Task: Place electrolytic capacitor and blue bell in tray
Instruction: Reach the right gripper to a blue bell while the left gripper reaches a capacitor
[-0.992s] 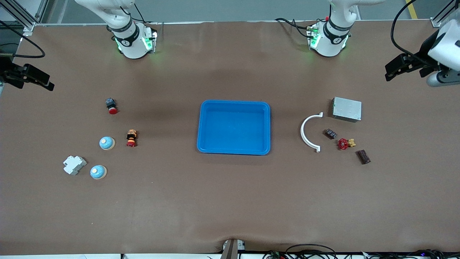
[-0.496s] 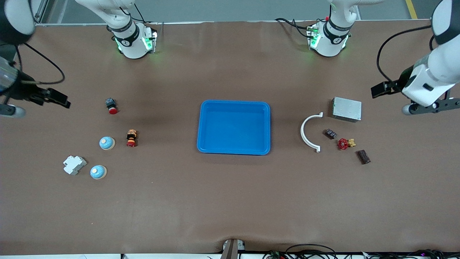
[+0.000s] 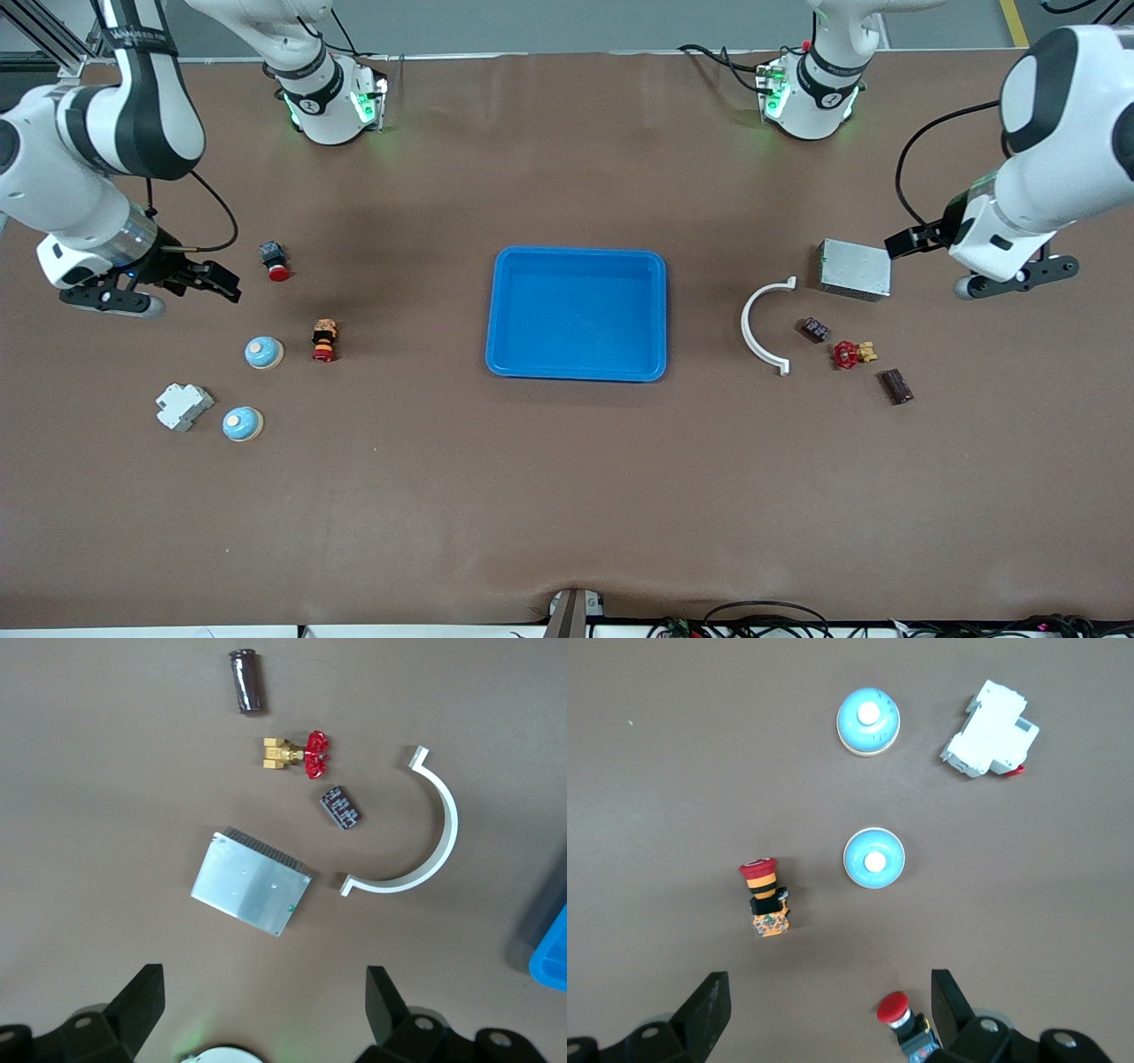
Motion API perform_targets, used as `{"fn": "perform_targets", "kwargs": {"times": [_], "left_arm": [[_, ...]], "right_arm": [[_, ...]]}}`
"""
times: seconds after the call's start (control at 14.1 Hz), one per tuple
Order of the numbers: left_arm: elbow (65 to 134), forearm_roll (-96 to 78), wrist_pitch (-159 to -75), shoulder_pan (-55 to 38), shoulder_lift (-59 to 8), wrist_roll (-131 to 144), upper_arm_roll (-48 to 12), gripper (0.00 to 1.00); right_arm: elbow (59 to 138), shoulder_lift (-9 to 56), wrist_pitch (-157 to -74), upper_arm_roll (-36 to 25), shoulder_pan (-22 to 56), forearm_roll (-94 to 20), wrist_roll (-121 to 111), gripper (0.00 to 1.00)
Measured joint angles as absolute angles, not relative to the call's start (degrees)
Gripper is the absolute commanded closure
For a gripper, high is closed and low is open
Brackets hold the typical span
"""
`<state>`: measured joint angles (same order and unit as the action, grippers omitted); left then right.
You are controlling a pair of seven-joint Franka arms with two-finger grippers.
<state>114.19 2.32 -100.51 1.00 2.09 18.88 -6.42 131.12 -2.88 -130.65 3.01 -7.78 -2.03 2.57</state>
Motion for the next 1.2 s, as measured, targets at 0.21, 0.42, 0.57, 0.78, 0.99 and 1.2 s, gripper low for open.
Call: {"fn": "perform_targets", "kwargs": {"times": [0.21, 0.42, 0.57, 0.78, 0.99, 1.2], "left_arm": [[120.41, 2.34, -107.81, 1.01, 2.10, 24.41, -7.19, 0.00], [127.45, 2.34, -116.63, 1.03, 1.95, 30.71, -7.21, 0.00], [130.03, 2.34, -120.57, 0.94, 0.80, 36.42, -7.35, 0.00], [130.64, 2.34, -124.67, -0.08, -2.52, 42.30, -7.72, 0.00], [130.91, 2.34, -128.37, 0.05, -5.18, 43.49, -7.84, 0.00], [132.29, 2.34, -133.31, 0.46, -7.60, 45.33, -7.83, 0.00]], "right_arm": [[133.42, 1.08, -136.90, 3.00, -7.80, -2.03, 2.00, 0.00], [133.94, 6.56, -142.99, 2.97, -7.82, -2.03, 1.63, 0.00], [134.31, 10.29, -147.63, 2.95, -7.84, -2.01, 1.48, 0.00], [134.22, 16.40, -155.29, 2.92, -7.86, -1.98, 0.95, 0.00], [132.98, 21.09, -159.11, 2.78, -7.96, -1.64, 0.59, 0.00], [131.15, 22.57, -159.19, 2.45, -8.09, -0.75, 0.47, 0.00]]}}
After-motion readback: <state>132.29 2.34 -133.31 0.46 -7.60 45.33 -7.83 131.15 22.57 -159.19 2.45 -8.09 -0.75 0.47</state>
